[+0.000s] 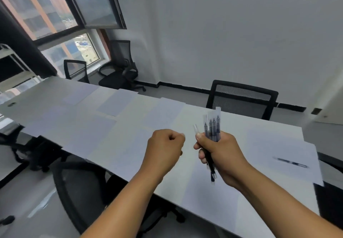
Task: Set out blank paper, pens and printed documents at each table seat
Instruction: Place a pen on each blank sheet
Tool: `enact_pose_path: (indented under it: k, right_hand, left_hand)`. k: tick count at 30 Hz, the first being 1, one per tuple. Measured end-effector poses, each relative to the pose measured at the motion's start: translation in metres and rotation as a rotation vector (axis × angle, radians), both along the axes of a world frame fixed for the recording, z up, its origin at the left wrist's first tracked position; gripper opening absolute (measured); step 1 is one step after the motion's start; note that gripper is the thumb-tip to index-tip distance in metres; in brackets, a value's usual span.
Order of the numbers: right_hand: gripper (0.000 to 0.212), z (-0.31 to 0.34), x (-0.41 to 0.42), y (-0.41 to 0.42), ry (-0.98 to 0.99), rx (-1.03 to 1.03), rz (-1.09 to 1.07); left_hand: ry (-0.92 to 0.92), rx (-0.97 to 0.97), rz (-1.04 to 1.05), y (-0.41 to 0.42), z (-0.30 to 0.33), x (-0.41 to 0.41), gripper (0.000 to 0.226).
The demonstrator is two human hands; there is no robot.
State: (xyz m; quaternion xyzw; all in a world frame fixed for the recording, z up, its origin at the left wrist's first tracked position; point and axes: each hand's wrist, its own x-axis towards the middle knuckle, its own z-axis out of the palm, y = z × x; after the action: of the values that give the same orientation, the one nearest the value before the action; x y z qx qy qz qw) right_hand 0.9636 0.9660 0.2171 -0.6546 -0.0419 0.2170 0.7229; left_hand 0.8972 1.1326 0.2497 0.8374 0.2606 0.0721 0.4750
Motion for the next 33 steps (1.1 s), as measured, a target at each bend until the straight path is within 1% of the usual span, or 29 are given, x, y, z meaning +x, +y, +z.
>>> enact_pose_path:
  k: [3, 8, 14, 17, 21, 24, 27, 30, 31, 33]
  right_hand:
    - [0.022, -0.021, 0.006, -0.001, 0.036, -0.035, -0.093]
    - [0.028, -0.057, 0.003, -0.003, 0.111, -0.078, -0.26]
    - [0.03, -0.097, -0.011, -0.001, 0.174, -0.109, -0.352]
    - [0.032, -0.116, -0.016, 0.0, 0.213, -0.123, -0.384]
    - [0.031, -0.142, -0.019, 0.003, 0.25, -0.1, -0.397]
    - [0.034, -0.159, -0.02, 0.004, 0.272, -0.076, -0.401]
    - [0.038, -0.174, -0.021, 0.003, 0.309, -0.058, -0.417]
    - [0.046, -0.185, -0.022, 0.001, 0.334, -0.041, -0.425]
    - [0.046, -0.188, -0.022, 0.0, 0.345, -0.04, -0.43]
    - [0.039, -0.196, -0.023, -0.002, 0.371, -0.021, -0.451]
  left_hand:
    - [0.006, -0.117, -0.087, 0.005, -0.024, 0.024, 0.035]
    - [0.03, -0.247, -0.256, 0.008, -0.064, 0.051, 0.032]
    - [0.053, -0.391, -0.412, 0.008, -0.113, 0.06, 0.025]
    - [0.082, -0.438, -0.424, 0.01, -0.137, 0.062, 0.023]
    - [0.169, -0.483, -0.453, 0.011, -0.17, 0.067, 0.023]
    - [0.219, -0.5, -0.469, 0.009, -0.191, 0.071, 0.018]
    - [0.262, -0.519, -0.473, 0.007, -0.211, 0.076, 0.015]
    - [0.285, -0.544, -0.487, 0.006, -0.223, 0.079, 0.015]
    - [0.286, -0.545, -0.488, 0.005, -0.226, 0.081, 0.015]
    - [0.282, -0.542, -0.473, 0.005, -0.232, 0.084, 0.018]
